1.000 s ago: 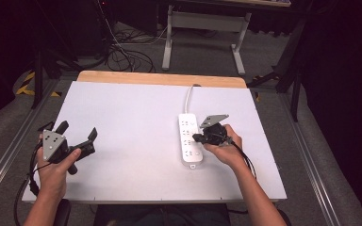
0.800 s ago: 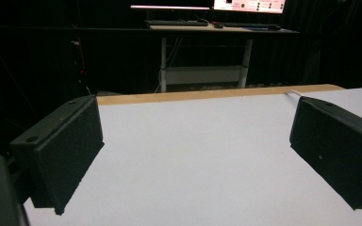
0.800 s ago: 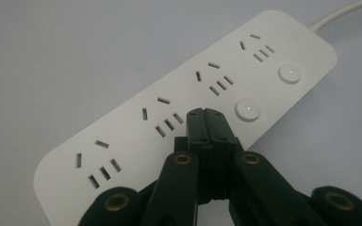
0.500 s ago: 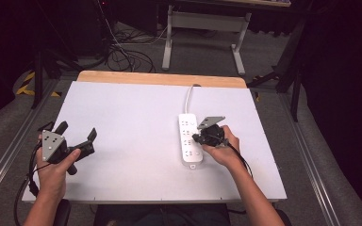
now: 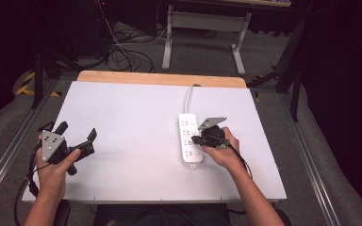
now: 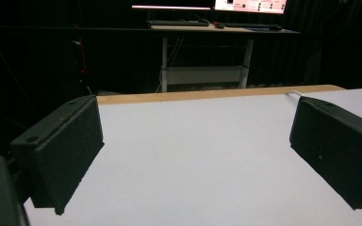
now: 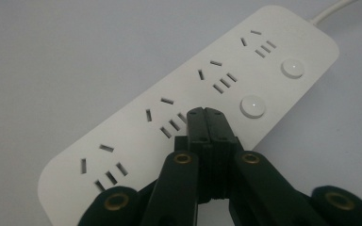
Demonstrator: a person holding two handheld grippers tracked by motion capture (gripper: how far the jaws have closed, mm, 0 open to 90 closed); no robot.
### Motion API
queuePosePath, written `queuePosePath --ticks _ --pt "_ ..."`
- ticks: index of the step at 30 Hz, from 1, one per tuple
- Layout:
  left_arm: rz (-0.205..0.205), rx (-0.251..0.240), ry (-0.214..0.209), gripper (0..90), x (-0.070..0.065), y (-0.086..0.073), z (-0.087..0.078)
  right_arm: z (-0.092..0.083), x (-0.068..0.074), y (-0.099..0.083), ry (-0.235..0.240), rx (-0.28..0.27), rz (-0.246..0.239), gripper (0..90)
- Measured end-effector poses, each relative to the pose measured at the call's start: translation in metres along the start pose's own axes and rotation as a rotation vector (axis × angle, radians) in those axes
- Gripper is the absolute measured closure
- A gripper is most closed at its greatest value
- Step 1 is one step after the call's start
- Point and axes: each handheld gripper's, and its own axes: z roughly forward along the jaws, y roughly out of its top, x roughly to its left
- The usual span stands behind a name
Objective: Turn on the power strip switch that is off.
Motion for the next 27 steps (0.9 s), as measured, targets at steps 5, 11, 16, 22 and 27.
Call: queuePosePath --ticks 5,11,16,22,27 --pt "0.001 0.000 0.001 3.7 -0.0002 -0.0001 -0.0002 0.0000 -0.0016 -0.0018 0.012 -0.003 0.025 90.0" --pt "-0.001 0.000 0.002 3.7 -0.0001 -0.0001 -0.0015 0.0008 -0.0014 -0.0038 0.008 -0.009 0.031 90.0" --pt "-0.001 0.000 0.001 3.7 -0.0004 -0.0001 -0.0014 0.0006 0.0022 -0.0022 -0.014 0.001 0.006 90.0" --pt "0.004 0.001 -0.001 3.7 -0.0011 0.0000 -0.0014 0.0006 0.0046 -0.0016 -0.031 0.004 -0.004 90.0" --pt "-0.003 -0.003 0.001 3.8 -0.0006 0.0001 -0.0028 0.0006 0.0048 -0.0011 -0.032 0.007 -0.001 90.0"
